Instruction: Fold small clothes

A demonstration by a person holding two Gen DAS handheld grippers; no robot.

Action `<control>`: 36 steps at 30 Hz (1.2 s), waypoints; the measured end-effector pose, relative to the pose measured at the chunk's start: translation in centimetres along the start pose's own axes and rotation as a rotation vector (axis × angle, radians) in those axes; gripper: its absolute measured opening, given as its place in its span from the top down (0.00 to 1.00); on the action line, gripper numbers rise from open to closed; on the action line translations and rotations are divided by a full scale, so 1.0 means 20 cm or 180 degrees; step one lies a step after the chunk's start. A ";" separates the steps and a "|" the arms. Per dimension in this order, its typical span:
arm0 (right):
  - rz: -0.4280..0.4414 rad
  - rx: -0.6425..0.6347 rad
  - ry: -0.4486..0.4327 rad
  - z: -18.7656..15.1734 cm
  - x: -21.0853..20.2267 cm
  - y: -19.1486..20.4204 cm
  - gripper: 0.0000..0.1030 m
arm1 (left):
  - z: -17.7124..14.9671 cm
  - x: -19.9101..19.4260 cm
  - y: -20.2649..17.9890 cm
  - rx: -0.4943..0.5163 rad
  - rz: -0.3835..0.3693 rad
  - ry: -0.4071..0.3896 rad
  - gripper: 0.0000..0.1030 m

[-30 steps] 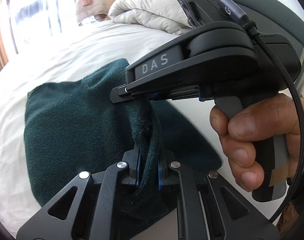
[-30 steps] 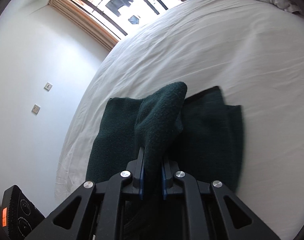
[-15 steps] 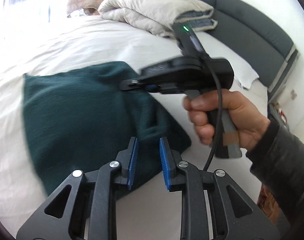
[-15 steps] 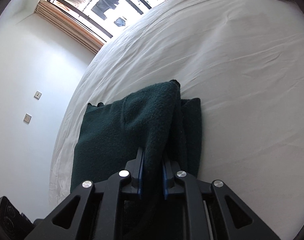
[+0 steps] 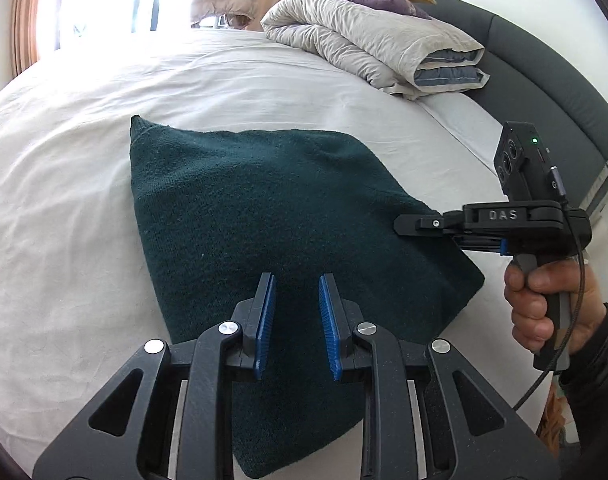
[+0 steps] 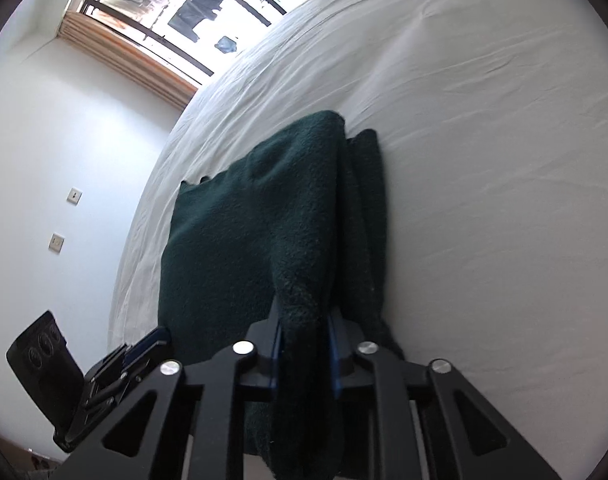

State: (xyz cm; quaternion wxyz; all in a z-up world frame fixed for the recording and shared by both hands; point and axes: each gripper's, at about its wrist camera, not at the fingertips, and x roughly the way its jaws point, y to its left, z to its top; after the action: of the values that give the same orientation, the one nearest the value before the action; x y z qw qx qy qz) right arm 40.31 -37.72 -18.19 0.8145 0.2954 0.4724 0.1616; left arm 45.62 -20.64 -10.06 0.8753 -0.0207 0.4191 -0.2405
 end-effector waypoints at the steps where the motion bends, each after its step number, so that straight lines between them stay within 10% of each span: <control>1: -0.0038 -0.0019 -0.0031 0.00 0.00 0.01 0.86 | -0.01 0.03 0.00 0.0012 0.0009 -0.0004 0.79; 19: 0.0010 0.0166 -0.0302 -0.11 -0.05 -0.09 0.88 | -0.16 0.03 -0.17 0.0308 -0.0014 0.0110 0.79; 25: 0.0278 0.0387 -0.0306 -0.10 -0.06 -0.18 0.83 | -0.18 0.08 -0.07 0.0035 -0.0359 0.0127 0.79; 30: -0.0368 0.0195 -0.0788 -0.15 -0.26 -0.02 0.64 | -0.20 0.10 -0.06 0.0049 -0.0375 0.0076 0.79; 36: 0.0275 -0.0202 -0.0743 -0.22 -0.23 0.22 0.64 | -0.22 0.11 -0.07 0.0085 -0.0342 0.0041 0.79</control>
State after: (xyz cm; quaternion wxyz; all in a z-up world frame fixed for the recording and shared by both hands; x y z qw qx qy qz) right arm 34.35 -35.35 -13.97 0.8652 0.3063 0.3558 0.1759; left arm 42.98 -22.18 -14.22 0.8586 -0.0299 0.4197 -0.2929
